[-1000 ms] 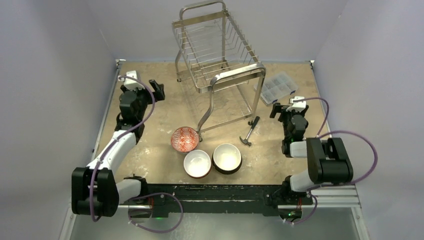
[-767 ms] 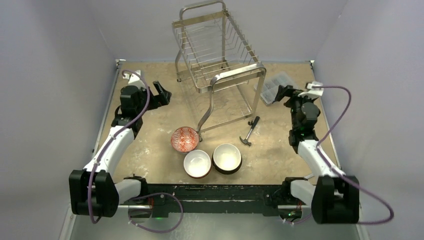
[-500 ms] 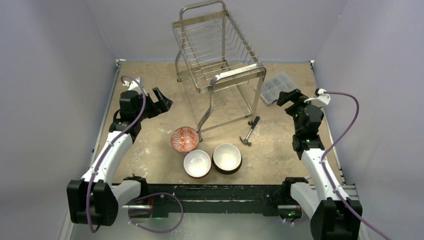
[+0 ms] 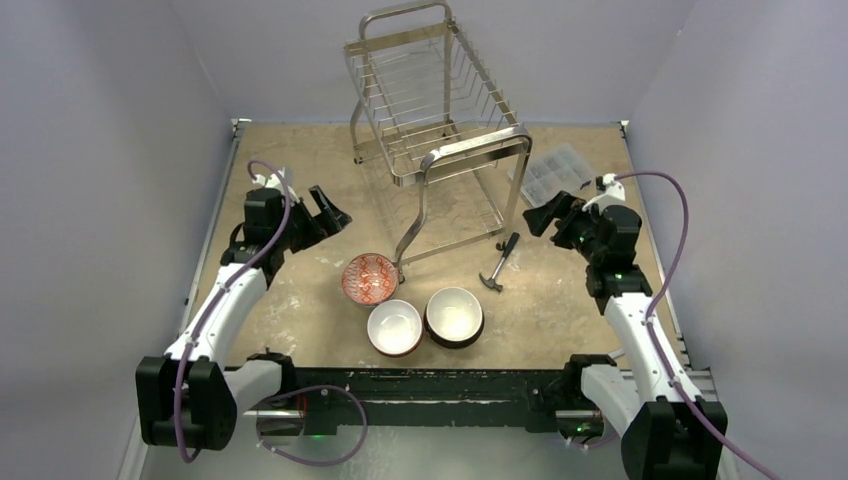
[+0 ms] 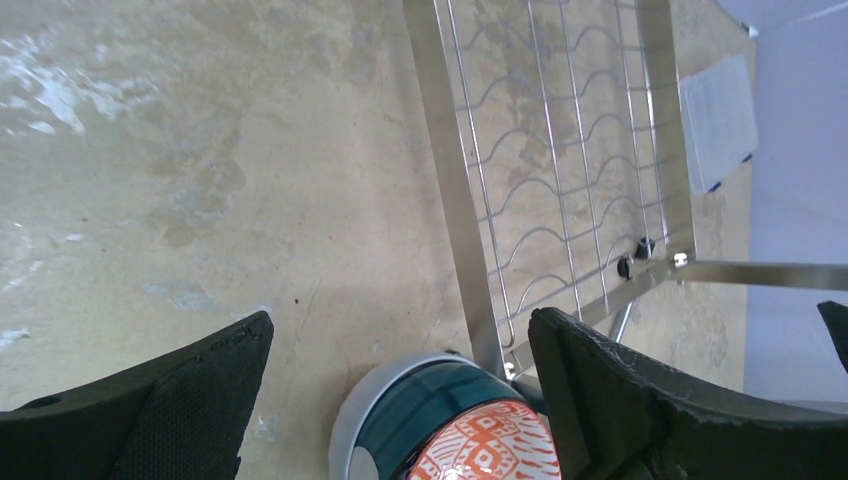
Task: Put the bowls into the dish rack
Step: Adjust the dish rack at the center of the board.
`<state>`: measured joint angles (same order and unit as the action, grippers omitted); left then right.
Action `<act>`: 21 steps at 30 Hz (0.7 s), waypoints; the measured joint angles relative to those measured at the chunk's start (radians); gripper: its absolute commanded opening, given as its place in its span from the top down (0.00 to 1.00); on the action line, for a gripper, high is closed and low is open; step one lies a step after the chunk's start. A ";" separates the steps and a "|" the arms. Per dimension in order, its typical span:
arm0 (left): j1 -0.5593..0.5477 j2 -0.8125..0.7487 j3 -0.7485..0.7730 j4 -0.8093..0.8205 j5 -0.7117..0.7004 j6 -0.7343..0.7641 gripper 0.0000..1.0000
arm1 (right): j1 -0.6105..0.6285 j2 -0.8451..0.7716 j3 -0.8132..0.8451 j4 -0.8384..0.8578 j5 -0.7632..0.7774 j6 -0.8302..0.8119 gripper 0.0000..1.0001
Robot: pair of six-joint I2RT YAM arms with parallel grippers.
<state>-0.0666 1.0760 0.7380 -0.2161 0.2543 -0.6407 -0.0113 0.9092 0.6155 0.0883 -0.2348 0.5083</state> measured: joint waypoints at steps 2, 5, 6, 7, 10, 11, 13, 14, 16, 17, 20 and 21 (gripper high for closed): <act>0.000 0.027 -0.005 -0.001 0.035 0.001 0.01 | 0.000 0.003 -0.018 0.013 -0.079 -0.007 0.01; -0.001 0.033 -0.037 0.006 0.099 0.001 0.02 | 0.000 0.008 -0.065 0.042 -0.177 -0.009 0.01; -0.003 0.031 -0.046 0.011 0.116 0.000 0.02 | 0.000 0.011 -0.084 0.056 -0.202 -0.009 0.01; -0.006 0.025 -0.051 0.013 0.128 0.000 0.02 | 0.004 0.017 -0.101 0.067 -0.220 -0.010 0.01; -0.033 -0.005 -0.061 0.040 0.151 -0.003 0.02 | 0.021 0.055 -0.119 0.089 -0.251 -0.019 0.02; -0.050 -0.019 -0.065 0.058 0.154 -0.003 0.03 | 0.028 0.072 -0.119 0.104 -0.256 -0.027 0.02; -0.108 -0.057 -0.078 0.108 0.155 -0.004 0.03 | 0.046 0.103 -0.118 0.138 -0.259 -0.048 0.03; -0.132 -0.071 -0.084 0.128 0.157 -0.004 0.03 | 0.052 0.112 -0.117 0.149 -0.258 -0.057 0.03; -0.193 -0.103 -0.104 0.189 0.158 -0.006 0.04 | 0.072 0.134 -0.106 0.167 -0.257 -0.081 0.04; -0.211 -0.117 -0.116 0.218 0.163 -0.008 0.04 | 0.085 0.145 -0.095 0.180 -0.255 -0.094 0.04; -0.251 -0.179 -0.179 0.325 0.174 -0.019 0.04 | 0.129 0.158 -0.055 0.217 -0.253 -0.129 0.05; -0.256 -0.201 -0.198 0.352 0.176 -0.021 0.04 | 0.141 0.158 -0.040 0.229 -0.247 -0.142 0.05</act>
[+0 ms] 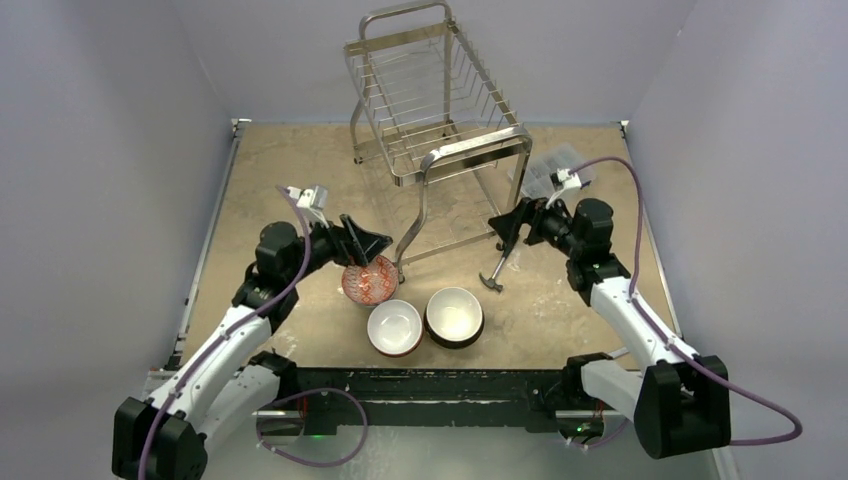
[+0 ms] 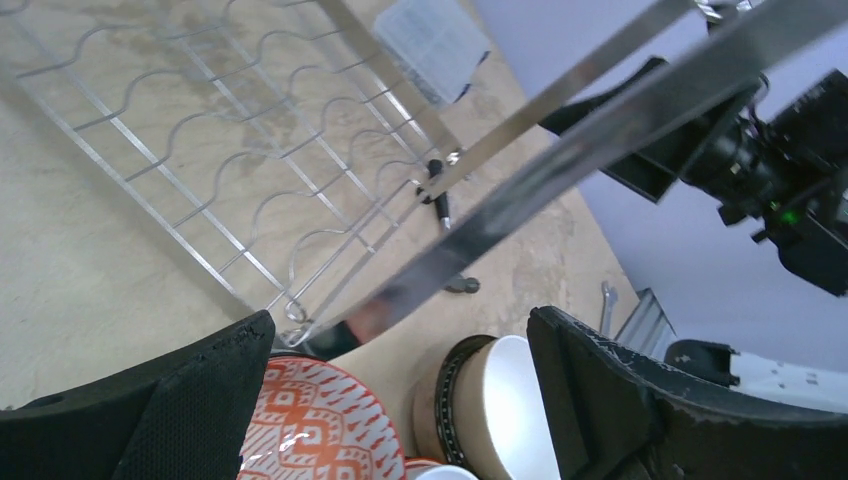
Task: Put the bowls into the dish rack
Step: Adjust the dish rack at the center of the board.
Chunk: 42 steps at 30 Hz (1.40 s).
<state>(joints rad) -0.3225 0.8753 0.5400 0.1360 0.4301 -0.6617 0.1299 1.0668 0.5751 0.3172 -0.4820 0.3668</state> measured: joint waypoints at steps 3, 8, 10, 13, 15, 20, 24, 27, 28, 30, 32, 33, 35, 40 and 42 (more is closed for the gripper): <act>-0.042 -0.061 -0.047 0.075 0.004 0.000 0.04 | 0.023 0.000 0.040 0.046 0.018 -0.038 0.05; -0.124 -0.072 -0.056 0.164 -0.012 0.017 0.06 | 0.027 0.022 0.105 0.110 0.024 -0.082 0.09; -0.157 -0.048 -0.055 0.182 -0.039 0.029 0.07 | 0.027 0.039 0.126 0.130 0.024 -0.090 0.13; -0.207 0.014 -0.040 0.190 -0.084 0.047 0.09 | 0.027 0.058 0.139 0.152 0.020 -0.097 0.19; -0.247 0.073 -0.010 0.180 -0.121 0.065 0.10 | 0.027 0.060 0.139 0.157 0.015 -0.099 0.25; -0.345 0.182 0.092 0.136 -0.256 0.127 0.14 | 0.027 0.059 0.139 0.182 -0.036 -0.099 0.47; -0.378 0.234 0.149 0.123 -0.353 0.154 0.16 | 0.023 0.056 0.137 0.190 -0.040 -0.103 0.72; -0.385 0.277 0.182 0.112 -0.415 0.159 0.19 | 0.018 0.036 0.118 0.191 -0.034 -0.120 0.89; -0.385 0.291 0.190 0.108 -0.434 0.160 0.22 | 0.019 0.024 0.108 0.195 -0.027 -0.147 0.91; -0.386 0.309 0.202 0.106 -0.439 0.156 0.24 | 0.019 0.003 0.094 0.195 -0.006 -0.197 0.95; -0.399 0.322 0.222 0.102 -0.436 0.158 0.24 | 0.015 -0.022 0.082 0.189 0.017 -0.227 1.00; -0.404 0.327 0.230 0.098 -0.435 0.158 0.24 | 0.013 -0.033 0.076 0.182 0.024 -0.225 1.00; -0.407 0.332 0.240 0.086 -0.433 0.157 0.25 | 0.011 -0.054 0.069 0.164 0.033 -0.221 1.00; -0.406 0.337 0.255 0.057 -0.440 0.157 0.27 | 0.009 -0.127 0.048 0.103 0.046 -0.211 1.00; -0.406 0.337 0.255 0.050 -0.444 0.157 0.27 | 0.008 -0.158 0.040 0.078 0.046 -0.210 1.00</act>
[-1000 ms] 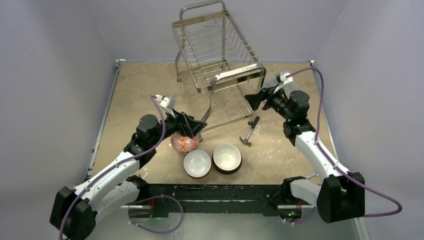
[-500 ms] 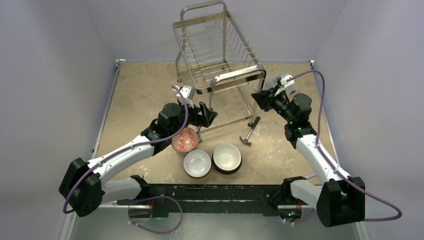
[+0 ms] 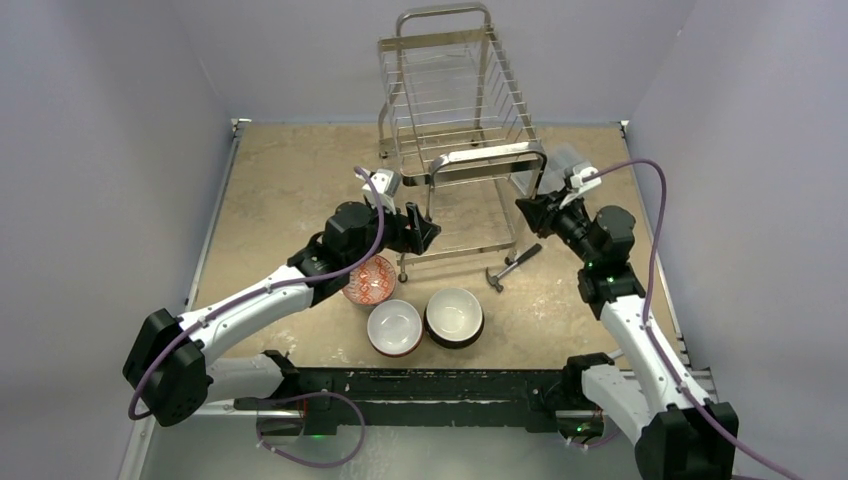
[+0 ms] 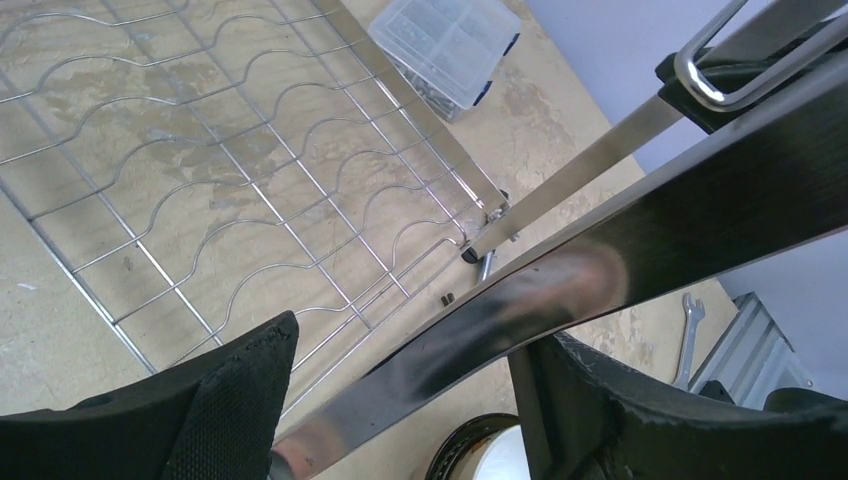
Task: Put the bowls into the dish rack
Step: Adjust the dish rack at the center of the board.
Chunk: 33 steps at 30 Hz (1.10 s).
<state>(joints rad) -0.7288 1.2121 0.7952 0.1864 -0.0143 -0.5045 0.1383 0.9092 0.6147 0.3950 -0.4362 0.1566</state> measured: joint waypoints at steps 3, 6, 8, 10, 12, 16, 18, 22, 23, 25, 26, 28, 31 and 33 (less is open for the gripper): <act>0.000 0.000 0.000 -0.008 -0.002 0.000 0.28 | 0.000 -0.050 -0.008 -0.051 0.000 0.001 1.00; -0.002 0.000 0.000 -0.012 0.000 0.001 0.30 | 0.000 -0.095 -0.020 -0.087 0.000 0.010 1.00; -0.003 0.000 0.000 -0.014 0.000 0.000 0.31 | 0.000 -0.118 -0.031 -0.098 0.000 0.016 1.00; -0.004 0.004 0.006 -0.019 -0.001 0.000 0.33 | 0.000 -0.132 -0.038 -0.100 0.000 0.021 0.98; -0.004 0.016 0.019 -0.026 -0.005 -0.001 0.34 | 0.000 -0.133 -0.041 -0.098 0.004 0.024 0.88; -0.003 0.038 0.045 -0.040 -0.025 -0.001 0.34 | 0.000 -0.130 -0.041 -0.098 0.008 0.034 0.58; -0.001 0.041 0.050 -0.048 -0.039 0.001 0.34 | 0.000 -0.131 -0.041 -0.097 -0.001 0.087 0.52; 0.000 0.040 0.050 -0.051 -0.045 0.000 0.38 | 0.005 -0.132 -0.041 -0.095 0.008 0.146 0.51; 0.000 0.040 0.050 -0.050 -0.042 0.000 0.40 | 0.006 -0.131 -0.041 -0.095 0.016 0.159 0.51; 0.000 0.040 0.050 -0.048 -0.036 0.000 0.45 | 0.009 -0.126 -0.037 -0.100 0.032 0.175 0.51; 0.000 0.040 0.050 -0.046 -0.031 0.000 0.47 | 0.011 -0.118 -0.031 -0.106 0.039 0.183 0.52; 0.000 0.040 0.050 -0.042 -0.021 0.000 0.49 | 0.014 -0.083 -0.004 -0.118 0.053 0.196 0.52; 0.000 0.040 0.050 -0.030 -0.013 0.014 0.51 | 0.021 -0.005 0.052 -0.145 0.058 0.203 0.52; 0.000 0.040 0.048 -0.023 -0.015 0.014 0.51 | 0.028 0.036 0.092 -0.170 0.055 0.192 0.52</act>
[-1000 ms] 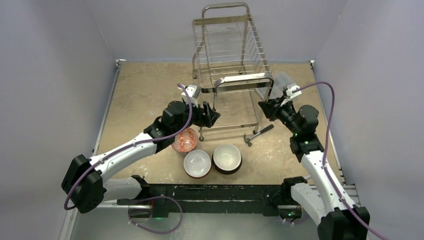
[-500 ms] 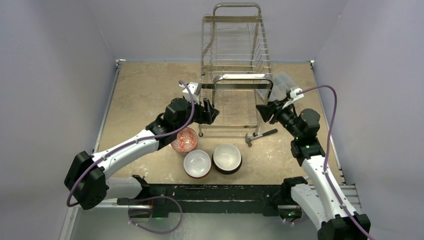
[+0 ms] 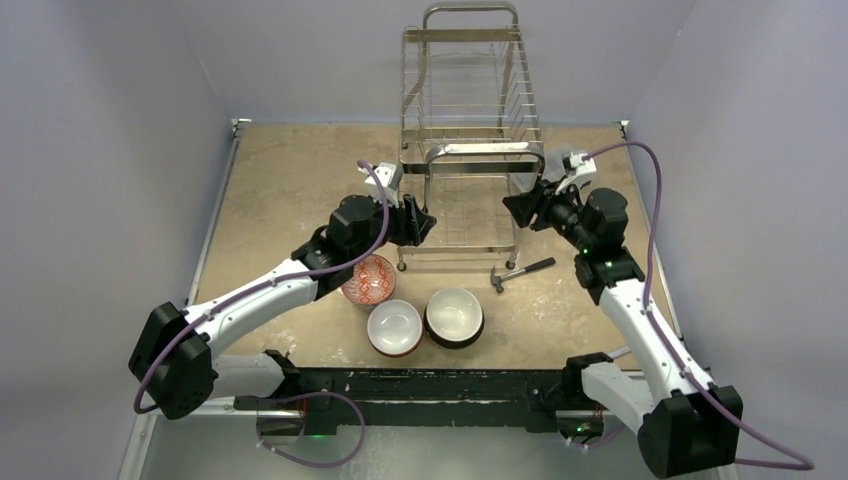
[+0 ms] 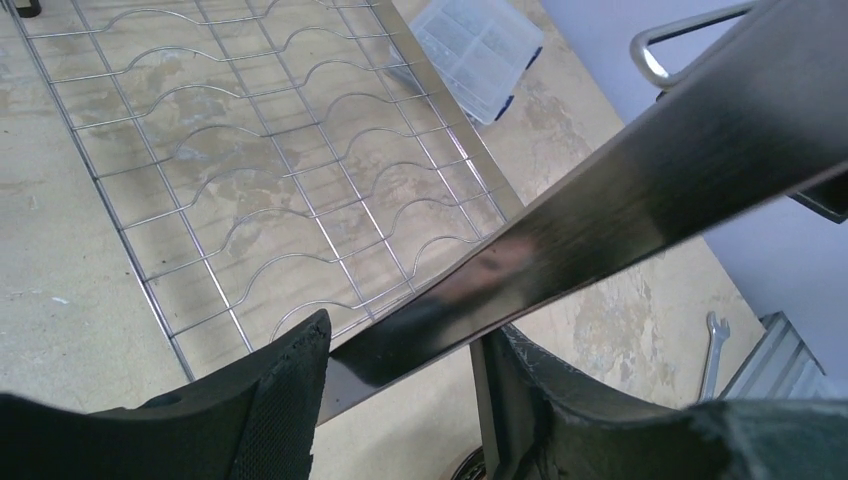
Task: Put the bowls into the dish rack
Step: Adjust the dish rack at the center of the board.
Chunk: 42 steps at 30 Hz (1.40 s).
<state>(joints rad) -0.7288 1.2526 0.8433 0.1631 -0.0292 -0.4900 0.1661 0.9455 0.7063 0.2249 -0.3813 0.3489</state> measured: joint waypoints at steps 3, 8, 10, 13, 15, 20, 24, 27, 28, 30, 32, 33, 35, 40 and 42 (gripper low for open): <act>0.008 0.000 -0.002 0.016 -0.007 -0.008 0.51 | -0.001 0.062 0.055 -0.021 0.005 -0.014 0.51; 0.012 0.008 -0.003 0.024 -0.020 -0.019 0.48 | -0.003 0.112 0.096 -0.035 0.024 -0.016 0.45; 0.012 0.008 -0.003 0.023 -0.026 -0.023 0.44 | -0.003 0.114 0.104 -0.050 0.025 -0.012 0.40; 0.012 0.006 -0.004 0.016 -0.037 -0.023 0.35 | -0.004 0.108 0.109 -0.087 0.032 -0.008 0.28; 0.012 -0.002 -0.004 0.003 -0.052 -0.023 0.28 | -0.004 0.096 0.109 -0.117 0.038 -0.010 0.21; 0.012 -0.072 -0.025 -0.032 -0.116 -0.023 0.18 | -0.003 0.005 0.105 -0.197 0.052 -0.017 0.14; 0.012 -0.149 -0.052 -0.071 -0.182 -0.034 0.09 | -0.003 -0.083 0.085 -0.243 0.050 -0.015 0.12; 0.012 -0.215 -0.079 -0.117 -0.242 -0.058 0.05 | -0.003 -0.142 0.056 -0.281 0.048 -0.007 0.10; 0.012 -0.238 -0.089 -0.137 -0.264 -0.070 0.04 | -0.003 -0.164 0.043 -0.303 0.048 -0.003 0.10; 0.012 -0.278 -0.107 -0.177 -0.298 -0.092 0.05 | -0.003 -0.186 0.032 -0.318 0.047 0.000 0.10; 0.012 -0.319 -0.122 -0.233 -0.332 -0.117 0.05 | -0.003 -0.212 0.013 -0.338 0.034 0.002 0.10; 0.012 -0.339 -0.127 -0.268 -0.350 -0.132 0.05 | -0.003 -0.224 -0.001 -0.344 0.018 0.002 0.10; 0.012 -0.368 -0.135 -0.319 -0.375 -0.160 0.07 | -0.004 -0.238 -0.032 -0.348 -0.021 0.001 0.11; 0.012 -0.446 -0.171 -0.417 -0.396 -0.220 0.08 | -0.003 -0.229 -0.150 -0.349 -0.154 0.007 0.14; 0.013 -0.465 -0.181 -0.442 -0.394 -0.232 0.09 | -0.003 -0.218 -0.187 -0.349 -0.192 0.012 0.16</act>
<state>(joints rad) -0.7162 0.7879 0.6624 -0.2787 -0.4229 -0.7219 0.1627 0.7273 0.5194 -0.1238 -0.5735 0.3607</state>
